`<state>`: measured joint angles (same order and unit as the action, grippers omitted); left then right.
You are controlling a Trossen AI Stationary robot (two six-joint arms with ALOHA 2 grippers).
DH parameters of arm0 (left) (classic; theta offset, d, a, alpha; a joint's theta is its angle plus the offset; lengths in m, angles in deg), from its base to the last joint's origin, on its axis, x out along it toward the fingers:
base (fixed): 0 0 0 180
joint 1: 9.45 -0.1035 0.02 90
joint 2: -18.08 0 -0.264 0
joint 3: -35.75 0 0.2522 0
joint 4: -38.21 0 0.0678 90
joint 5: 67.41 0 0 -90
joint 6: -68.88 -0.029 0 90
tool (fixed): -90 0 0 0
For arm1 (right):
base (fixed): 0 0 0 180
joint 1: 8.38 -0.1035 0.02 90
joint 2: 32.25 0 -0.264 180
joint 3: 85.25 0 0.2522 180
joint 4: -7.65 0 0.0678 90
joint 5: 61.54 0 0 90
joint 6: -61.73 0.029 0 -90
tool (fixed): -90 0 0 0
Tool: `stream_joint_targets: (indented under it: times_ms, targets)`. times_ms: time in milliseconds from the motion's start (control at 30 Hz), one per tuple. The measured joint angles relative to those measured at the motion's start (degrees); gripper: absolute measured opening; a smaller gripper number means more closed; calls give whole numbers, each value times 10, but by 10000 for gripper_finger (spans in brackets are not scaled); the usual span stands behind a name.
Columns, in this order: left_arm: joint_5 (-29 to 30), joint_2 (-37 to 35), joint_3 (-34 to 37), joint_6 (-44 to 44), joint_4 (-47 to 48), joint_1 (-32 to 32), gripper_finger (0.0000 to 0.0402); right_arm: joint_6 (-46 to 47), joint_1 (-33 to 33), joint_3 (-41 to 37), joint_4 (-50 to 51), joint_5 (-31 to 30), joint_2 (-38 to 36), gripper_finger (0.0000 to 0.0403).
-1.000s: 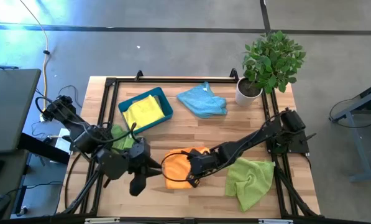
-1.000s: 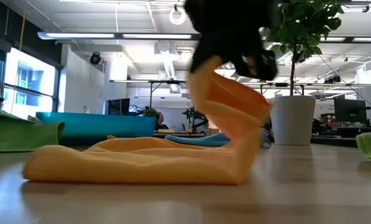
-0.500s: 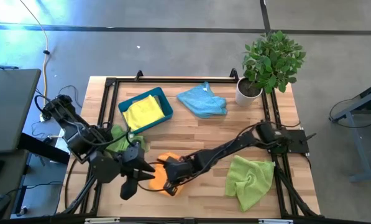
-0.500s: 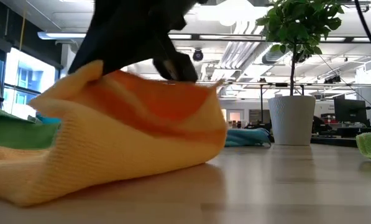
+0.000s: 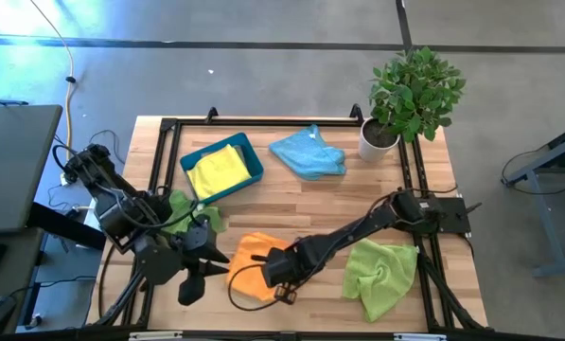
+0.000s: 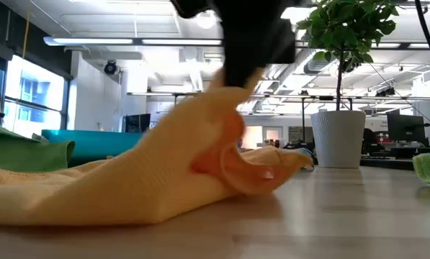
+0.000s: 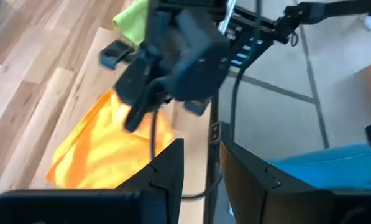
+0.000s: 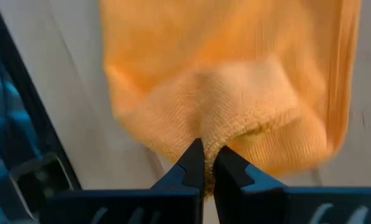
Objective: Fold microfiber towels
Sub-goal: Fold the orange microfiber cloth
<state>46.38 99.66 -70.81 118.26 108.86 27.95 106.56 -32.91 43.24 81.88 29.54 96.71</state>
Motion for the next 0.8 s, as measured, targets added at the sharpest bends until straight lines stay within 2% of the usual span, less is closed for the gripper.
stream_joint_targets:
  times_ms: [167, 300, 500, 667, 800]
  targets:
    - [-3, 4, 47, 0, 27, -3, 93, 37, -24, -23, 3, 17, 0, 5]
    - [-3, 3, 98, 5, 25, -3, 93, 78, -46, -35, 0, 42, 0, 5]
    - [4, 3, 183, -5, 5, -10, 93, 137, -78, -35, -9, 48, 0, 5]
    - [-8, 3, 274, -8, -83, -33, 93, 180, -96, -35, -31, 35, 0, 15]
    - [-28, 3, 340, -33, -202, -50, 93, 197, -102, -35, -27, 33, 0, 60]
